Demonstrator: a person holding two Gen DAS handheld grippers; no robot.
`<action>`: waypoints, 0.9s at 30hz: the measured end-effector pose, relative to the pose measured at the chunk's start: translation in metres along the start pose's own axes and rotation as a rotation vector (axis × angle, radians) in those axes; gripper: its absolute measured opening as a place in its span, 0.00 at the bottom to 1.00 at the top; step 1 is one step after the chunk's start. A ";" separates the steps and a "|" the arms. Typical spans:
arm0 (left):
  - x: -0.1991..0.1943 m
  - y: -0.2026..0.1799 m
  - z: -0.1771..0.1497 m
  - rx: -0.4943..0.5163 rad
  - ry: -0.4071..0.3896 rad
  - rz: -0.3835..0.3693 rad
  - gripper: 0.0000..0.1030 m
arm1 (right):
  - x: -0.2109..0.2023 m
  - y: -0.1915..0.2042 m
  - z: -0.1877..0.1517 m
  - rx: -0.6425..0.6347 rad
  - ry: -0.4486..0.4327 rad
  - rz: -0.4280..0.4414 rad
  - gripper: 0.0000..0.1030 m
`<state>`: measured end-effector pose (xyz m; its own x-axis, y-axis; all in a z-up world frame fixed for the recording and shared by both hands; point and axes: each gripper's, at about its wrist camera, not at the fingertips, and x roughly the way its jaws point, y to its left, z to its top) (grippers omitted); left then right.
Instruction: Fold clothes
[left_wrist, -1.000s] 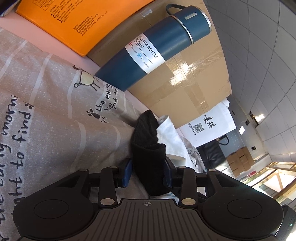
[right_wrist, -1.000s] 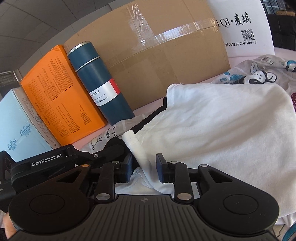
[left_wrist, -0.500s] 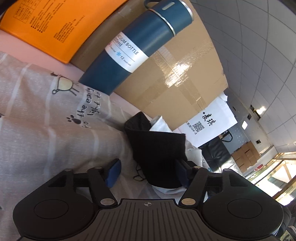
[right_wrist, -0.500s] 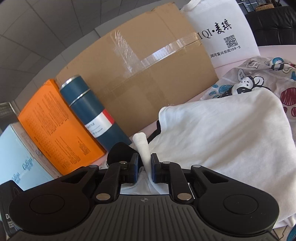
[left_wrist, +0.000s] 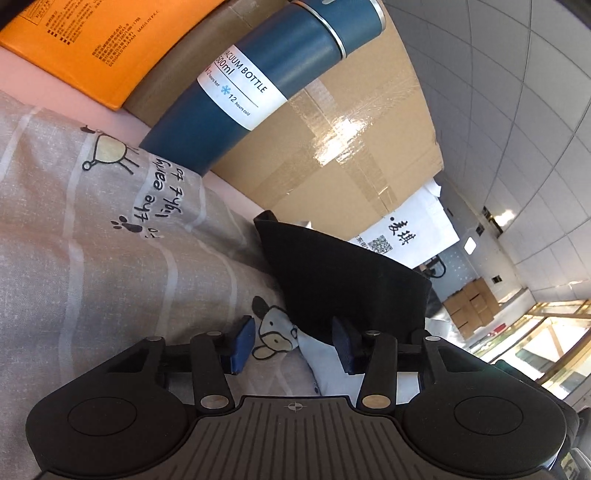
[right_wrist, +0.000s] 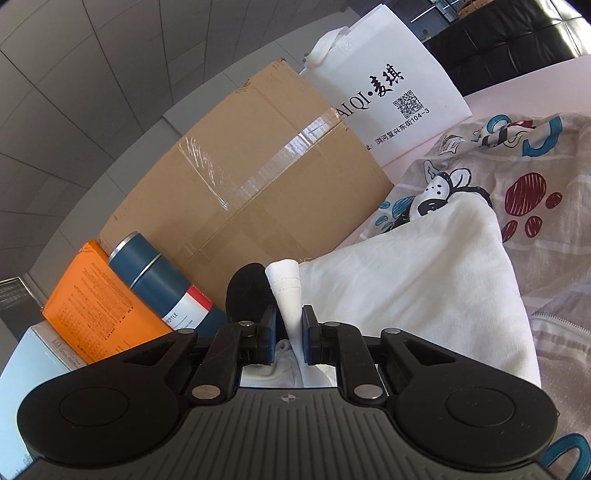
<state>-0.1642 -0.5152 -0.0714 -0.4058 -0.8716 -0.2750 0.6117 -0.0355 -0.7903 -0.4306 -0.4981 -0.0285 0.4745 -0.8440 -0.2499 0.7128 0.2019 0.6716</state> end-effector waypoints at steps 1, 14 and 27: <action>-0.001 0.002 0.001 -0.027 0.006 -0.031 0.55 | 0.000 0.001 -0.001 -0.003 0.002 0.013 0.12; -0.016 0.016 0.000 -0.205 -0.016 -0.179 0.66 | 0.027 0.003 -0.023 0.021 0.243 0.101 0.29; -0.022 0.011 -0.001 -0.111 -0.017 -0.049 0.53 | 0.032 0.006 -0.028 -0.004 0.269 0.083 0.39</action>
<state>-0.1494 -0.4963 -0.0740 -0.4209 -0.8785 -0.2259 0.5118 -0.0244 -0.8587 -0.3963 -0.5102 -0.0525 0.6512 -0.6620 -0.3710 0.6675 0.2669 0.6952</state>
